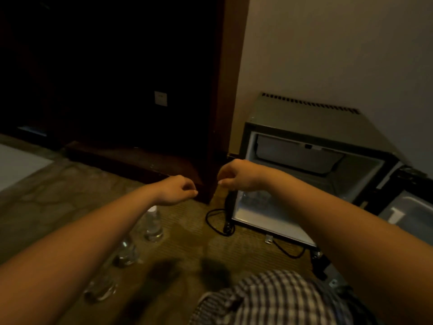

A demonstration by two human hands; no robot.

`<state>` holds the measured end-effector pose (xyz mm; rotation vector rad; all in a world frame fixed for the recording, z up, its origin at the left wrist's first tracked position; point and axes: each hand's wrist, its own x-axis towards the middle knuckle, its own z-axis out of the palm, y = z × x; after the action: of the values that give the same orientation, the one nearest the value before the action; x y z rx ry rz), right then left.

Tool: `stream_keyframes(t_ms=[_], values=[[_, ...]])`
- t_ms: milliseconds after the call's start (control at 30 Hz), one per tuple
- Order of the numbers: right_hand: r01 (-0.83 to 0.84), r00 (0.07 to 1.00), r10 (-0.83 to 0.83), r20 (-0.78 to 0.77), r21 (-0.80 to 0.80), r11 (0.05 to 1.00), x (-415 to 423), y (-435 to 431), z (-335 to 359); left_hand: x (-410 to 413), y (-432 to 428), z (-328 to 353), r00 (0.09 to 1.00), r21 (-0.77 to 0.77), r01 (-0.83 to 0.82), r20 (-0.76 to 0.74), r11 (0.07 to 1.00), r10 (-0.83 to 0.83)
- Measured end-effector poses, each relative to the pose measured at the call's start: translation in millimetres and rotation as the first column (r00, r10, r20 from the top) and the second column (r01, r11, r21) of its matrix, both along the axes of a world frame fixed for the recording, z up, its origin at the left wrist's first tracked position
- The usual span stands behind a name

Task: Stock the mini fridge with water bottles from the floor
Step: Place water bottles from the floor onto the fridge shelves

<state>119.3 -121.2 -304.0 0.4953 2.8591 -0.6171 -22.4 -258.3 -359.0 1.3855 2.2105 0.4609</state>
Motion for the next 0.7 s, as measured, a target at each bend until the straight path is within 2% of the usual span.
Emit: stream_keyframes(t_ms=[167, 367, 533, 700], values=[[-0.066, 0.998, 0.066, 0.024, 0.023, 0.998, -25.7, -68.2, 3.3, -16.9, -76.9, -0.5, 0.996, -0.038, -0.081, -0.04, 0.996, 0.079], [-0.148, 0.987, 0.151, 0.054, -0.061, 0.987, -52.9, -148.6, -20.4, -42.4, -172.2, -21.7, 0.978, -0.131, -0.206, -0.002, 0.97, 0.207], [-0.201, 0.971, 0.216, 0.102, -0.143, 0.969, -80.1, -203.9, -63.0, -61.0, -249.0, -58.4, 0.933, -0.169, -0.332, 0.084, 0.928, 0.349], [-0.25, 0.948, 0.272, 0.167, -0.142, 0.958, -105.9, -240.0, -106.6, -62.5, -296.5, -108.5, 0.85, -0.176, -0.455, 0.206, 0.873, 0.484]])
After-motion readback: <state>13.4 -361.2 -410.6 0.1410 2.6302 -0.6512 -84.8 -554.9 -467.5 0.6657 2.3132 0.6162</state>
